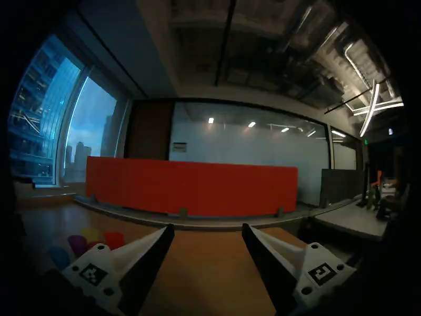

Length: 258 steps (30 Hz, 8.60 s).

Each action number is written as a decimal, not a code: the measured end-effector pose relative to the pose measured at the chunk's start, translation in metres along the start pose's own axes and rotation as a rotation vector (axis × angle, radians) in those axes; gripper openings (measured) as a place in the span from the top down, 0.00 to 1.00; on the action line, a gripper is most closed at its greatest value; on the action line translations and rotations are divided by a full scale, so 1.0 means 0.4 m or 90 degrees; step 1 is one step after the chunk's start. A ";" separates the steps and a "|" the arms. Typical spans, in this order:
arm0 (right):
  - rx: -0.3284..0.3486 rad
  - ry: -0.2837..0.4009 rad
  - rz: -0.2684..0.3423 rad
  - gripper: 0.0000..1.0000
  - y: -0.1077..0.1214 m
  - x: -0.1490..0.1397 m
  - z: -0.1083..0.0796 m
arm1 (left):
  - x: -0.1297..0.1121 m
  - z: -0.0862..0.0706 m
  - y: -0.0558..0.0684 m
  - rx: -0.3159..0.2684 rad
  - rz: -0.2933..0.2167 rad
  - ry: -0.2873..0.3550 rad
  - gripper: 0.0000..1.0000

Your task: Pour water

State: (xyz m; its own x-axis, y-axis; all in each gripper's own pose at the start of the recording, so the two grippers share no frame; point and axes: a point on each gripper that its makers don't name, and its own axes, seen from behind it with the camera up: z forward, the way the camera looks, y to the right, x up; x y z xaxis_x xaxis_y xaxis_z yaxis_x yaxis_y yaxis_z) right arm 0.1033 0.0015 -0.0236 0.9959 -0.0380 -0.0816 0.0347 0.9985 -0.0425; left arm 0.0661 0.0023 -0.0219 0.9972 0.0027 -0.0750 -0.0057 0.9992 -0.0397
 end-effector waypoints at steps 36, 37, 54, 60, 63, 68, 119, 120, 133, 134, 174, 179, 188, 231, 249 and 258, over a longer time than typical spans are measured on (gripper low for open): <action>-0.020 -0.005 0.041 0.00 -0.001 0.002 0.018 | -0.179 0.030 -0.013 0.049 -0.015 -0.023 0.14; -0.019 -0.005 0.039 0.00 -0.003 0.002 0.018 | -0.181 0.030 -0.013 0.049 -0.015 -0.022 0.14; -0.027 -0.010 0.036 0.00 0.007 0.008 0.014 | -0.234 0.036 -0.028 0.048 -0.027 -0.026 0.14; -0.025 -0.010 0.032 0.00 -0.001 0.011 0.014 | -0.243 0.037 -0.027 0.046 -0.029 -0.028 0.14; -0.024 -0.010 0.032 0.00 -0.004 0.012 0.015 | -0.245 0.038 -0.029 0.046 -0.032 -0.030 0.14; -0.025 -0.011 0.032 0.00 -0.002 0.009 0.014 | -0.255 0.043 -0.028 0.044 -0.033 -0.039 0.14; 0.012 0.004 0.018 0.00 -0.023 -0.100 0.011 | -0.266 0.050 -0.028 0.041 -0.032 -0.049 0.14; 0.015 0.006 0.020 0.00 -0.027 -0.106 0.013 | -0.266 0.050 -0.028 0.041 -0.032 -0.049 0.14; 0.036 -0.001 0.031 0.00 -0.051 -0.200 0.024 | -0.264 0.049 -0.028 0.041 -0.032 -0.049 0.14; 0.036 -0.004 0.032 0.00 -0.051 -0.207 0.025 | -0.264 0.049 -0.027 0.041 -0.032 -0.049 0.14; 0.031 -0.064 0.043 0.00 -0.041 -0.293 0.044 | -0.266 0.050 -0.027 0.041 -0.032 -0.049 0.14; 0.030 -0.064 0.043 0.00 -0.042 -0.293 0.044 | -0.266 0.050 -0.027 0.041 -0.032 -0.048 0.14; 0.032 -0.065 0.043 0.00 -0.041 -0.293 0.041 | -0.264 0.049 -0.026 0.041 -0.032 -0.048 0.14; 0.032 -0.066 0.043 0.00 -0.041 -0.294 0.043 | -0.266 0.050 -0.026 0.041 -0.032 -0.049 0.14; 0.032 -0.066 0.043 0.00 -0.041 -0.297 0.044 | -0.264 0.048 -0.026 0.041 -0.031 -0.049 0.14; 0.032 -0.066 0.043 0.00 -0.042 -0.297 0.044 | -0.265 0.047 -0.026 0.042 -0.033 -0.049 0.14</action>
State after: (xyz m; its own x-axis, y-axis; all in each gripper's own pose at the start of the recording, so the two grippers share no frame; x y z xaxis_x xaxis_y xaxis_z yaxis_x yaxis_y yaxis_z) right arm -0.0140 -0.0099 0.0043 0.9993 0.0313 0.0207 -0.0315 0.9995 0.0096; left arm -0.0382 -0.0077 0.0054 0.9988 -0.0485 0.0016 0.0485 0.9985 0.0236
